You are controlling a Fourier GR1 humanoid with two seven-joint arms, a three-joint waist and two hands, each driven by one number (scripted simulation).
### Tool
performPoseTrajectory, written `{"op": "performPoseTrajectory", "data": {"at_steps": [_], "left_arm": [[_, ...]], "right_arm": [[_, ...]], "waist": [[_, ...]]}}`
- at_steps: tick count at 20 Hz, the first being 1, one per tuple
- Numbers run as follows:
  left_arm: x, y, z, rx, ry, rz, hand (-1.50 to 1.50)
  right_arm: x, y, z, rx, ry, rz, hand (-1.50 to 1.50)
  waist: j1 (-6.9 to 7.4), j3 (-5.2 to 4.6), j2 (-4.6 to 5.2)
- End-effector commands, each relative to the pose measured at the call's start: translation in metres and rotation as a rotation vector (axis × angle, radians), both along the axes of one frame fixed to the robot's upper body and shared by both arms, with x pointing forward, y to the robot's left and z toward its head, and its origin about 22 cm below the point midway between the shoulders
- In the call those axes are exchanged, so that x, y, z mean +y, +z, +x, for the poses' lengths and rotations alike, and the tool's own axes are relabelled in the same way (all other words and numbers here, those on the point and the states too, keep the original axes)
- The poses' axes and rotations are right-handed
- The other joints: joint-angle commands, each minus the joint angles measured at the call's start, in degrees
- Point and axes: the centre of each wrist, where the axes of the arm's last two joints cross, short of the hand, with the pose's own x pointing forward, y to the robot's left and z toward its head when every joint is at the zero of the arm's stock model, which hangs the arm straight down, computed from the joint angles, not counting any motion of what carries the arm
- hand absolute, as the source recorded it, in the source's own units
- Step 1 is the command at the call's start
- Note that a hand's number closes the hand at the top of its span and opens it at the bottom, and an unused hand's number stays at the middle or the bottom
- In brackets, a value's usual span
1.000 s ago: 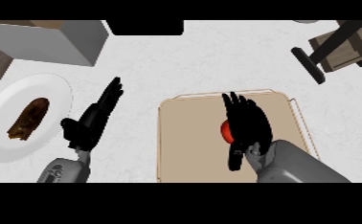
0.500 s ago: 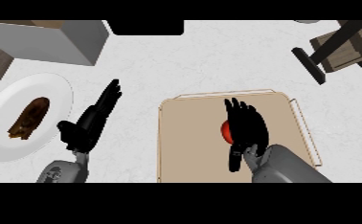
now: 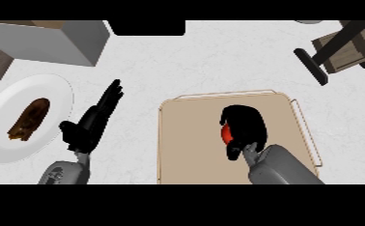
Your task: Pick the tomato from the tray and place it in the tiered basket
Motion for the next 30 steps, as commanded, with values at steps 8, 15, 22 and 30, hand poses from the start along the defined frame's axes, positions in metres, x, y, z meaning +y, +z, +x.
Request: {"op": "performPoseTrajectory", "data": {"at_steps": [8, 15, 22, 30], "left_arm": [[0.021, 0.003, -0.009, 0.007, 0.064, 0.008, 0.0], [0.03, -0.005, -0.021, 0.038, 0.148, 0.012, 0.0], [0.011, 0.001, -0.017, 0.022, 0.091, 0.011, 0.0], [0.005, 0.001, -0.011, -0.001, 0.01, 0.006, 0.0]], "right_arm": [[-0.074, 0.027, 0.013, -0.089, -0.307, -0.035, 1.5], [-0.257, 0.096, 0.012, -0.21, -0.982, -0.156, 1.5], [-0.309, 0.224, -0.029, -0.562, -1.105, 0.062, 1.5], [-0.298, 0.345, -0.077, -0.844, -1.043, 0.118, 1.5]], "waist": [[-2.3, 0.1, -0.59], [-9.56, -0.01, -1.97], [-5.6, 0.04, -1.34], [-0.61, 0.05, -0.09]]}}
